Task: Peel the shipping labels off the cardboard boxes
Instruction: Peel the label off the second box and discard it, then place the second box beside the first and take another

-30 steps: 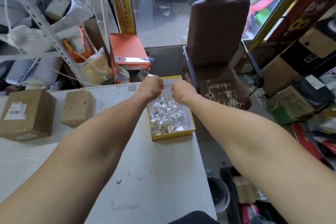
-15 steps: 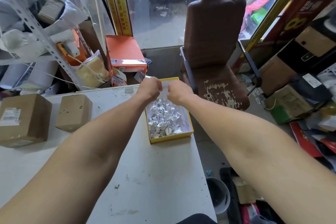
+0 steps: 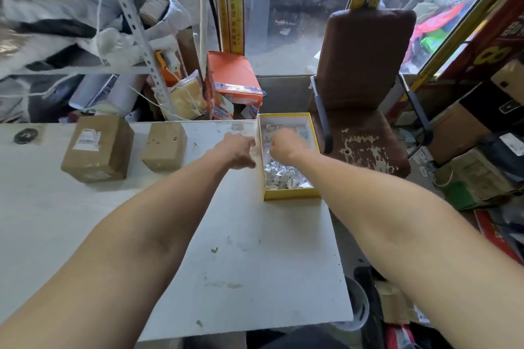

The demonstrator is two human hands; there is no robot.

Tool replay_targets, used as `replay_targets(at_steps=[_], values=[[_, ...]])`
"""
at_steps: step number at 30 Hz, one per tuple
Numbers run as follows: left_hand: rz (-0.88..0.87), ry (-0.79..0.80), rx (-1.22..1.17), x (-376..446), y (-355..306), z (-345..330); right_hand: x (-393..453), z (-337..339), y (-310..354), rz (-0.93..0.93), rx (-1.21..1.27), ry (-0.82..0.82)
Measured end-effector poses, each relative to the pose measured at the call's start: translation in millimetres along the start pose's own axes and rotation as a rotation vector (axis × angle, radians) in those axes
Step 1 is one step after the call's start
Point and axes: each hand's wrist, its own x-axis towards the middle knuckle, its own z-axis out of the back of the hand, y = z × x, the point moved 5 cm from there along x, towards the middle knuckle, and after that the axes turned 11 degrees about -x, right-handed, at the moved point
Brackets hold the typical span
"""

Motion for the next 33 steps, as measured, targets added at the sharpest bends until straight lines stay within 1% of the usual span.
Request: replay_targets(at_steps=[5, 8, 12, 14, 16, 19, 22, 25, 27, 30, 33], values=[[0.058, -0.010, -0.007, -79.6, 62.3, -3.4, -39.9, -22.8, 73.3, 0.039, -0.012, 0.029], [0.120, -0.044, -0.028, -139.7, 116.9, -6.8, -68.2, -43.7, 140.6, 0.120, -0.062, 0.065], [0.236, -0.066, -0.084, -224.3, 203.1, -18.3, -116.5, -79.1, 243.0, 0.232, -0.007, 0.128], [0.310, -0.061, -0.114, -263.5, 247.2, -25.1, -138.4, -89.9, 282.6, 0.271, 0.017, 0.129], [0.359, -0.032, -0.109, -299.5, 282.1, -33.4, -155.4, -101.6, 310.2, 0.266, 0.045, 0.132], [0.368, 0.026, -0.110, -332.8, 315.6, -49.6, -176.6, -117.7, 334.8, 0.240, 0.070, 0.169], [0.344, 0.064, -0.117, -343.1, 329.6, -65.9, -194.1, -130.4, 351.4, 0.259, 0.104, 0.234], [0.296, 0.113, -0.134, -339.2, 320.9, -79.0, -203.0, -148.9, 370.0, 0.273, 0.134, 0.355], [0.264, 0.119, -0.120, -334.4, 312.4, -84.8, -203.0, -158.0, 381.1, 0.236, 0.106, 0.391], [0.231, 0.079, -0.068, -328.8, 310.3, -84.0, -200.2, -155.8, 384.5, 0.160, 0.103, 0.349], [0.166, 0.023, -0.029, -321.0, 309.8, -76.0, -192.4, -149.0, 374.6, 0.154, 0.110, 0.281]])
